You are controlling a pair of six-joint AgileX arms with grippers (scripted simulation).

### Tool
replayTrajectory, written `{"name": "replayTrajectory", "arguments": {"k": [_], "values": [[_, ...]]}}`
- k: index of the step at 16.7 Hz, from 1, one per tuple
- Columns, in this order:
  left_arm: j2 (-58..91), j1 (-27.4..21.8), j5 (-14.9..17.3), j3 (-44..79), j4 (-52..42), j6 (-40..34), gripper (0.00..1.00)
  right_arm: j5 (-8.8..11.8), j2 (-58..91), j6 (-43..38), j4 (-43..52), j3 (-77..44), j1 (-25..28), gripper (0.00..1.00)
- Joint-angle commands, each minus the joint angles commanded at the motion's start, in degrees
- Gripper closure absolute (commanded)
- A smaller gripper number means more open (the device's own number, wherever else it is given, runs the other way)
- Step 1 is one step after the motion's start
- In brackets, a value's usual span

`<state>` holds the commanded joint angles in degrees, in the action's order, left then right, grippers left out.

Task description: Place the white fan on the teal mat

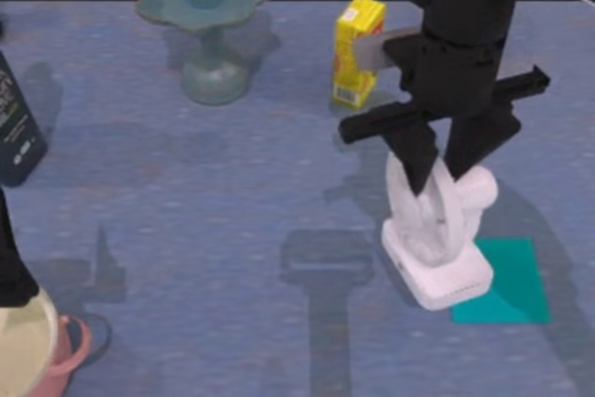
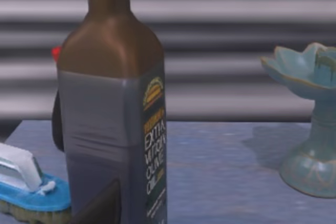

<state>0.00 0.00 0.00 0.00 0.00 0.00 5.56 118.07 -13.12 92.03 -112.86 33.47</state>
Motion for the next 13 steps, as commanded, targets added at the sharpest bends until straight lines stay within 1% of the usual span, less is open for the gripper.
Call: {"name": "replayTrajectory", "arguments": {"k": [2, 4, 8, 11, 13], "values": [[0.0, 0.0, 0.0, 0.0, 0.0, 0.0, 0.00, 0.5, -3.6, 14.2, -0.7, 3.9, -1.5, 1.00], [0.0, 0.0, 0.0, 0.0, 0.0, 0.0, 0.00, 0.5, -7.4, 28.6, -1.9, 8.0, -3.1, 1.00], [0.0, 0.0, 0.0, 0.0, 0.0, 0.0, 0.00, -0.8, -14.0, 54.4, -5.6, 16.2, -6.4, 1.00], [0.0, 0.0, 0.0, 0.0, 0.0, 0.0, 0.00, -2.4, -17.8, 68.4, -8.5, 21.6, -8.6, 1.00], [0.0, 0.0, 0.0, 0.0, 0.0, 0.0, 0.00, -3.5, -19.7, 74.9, -10.3, 24.5, -9.7, 1.00]]}}
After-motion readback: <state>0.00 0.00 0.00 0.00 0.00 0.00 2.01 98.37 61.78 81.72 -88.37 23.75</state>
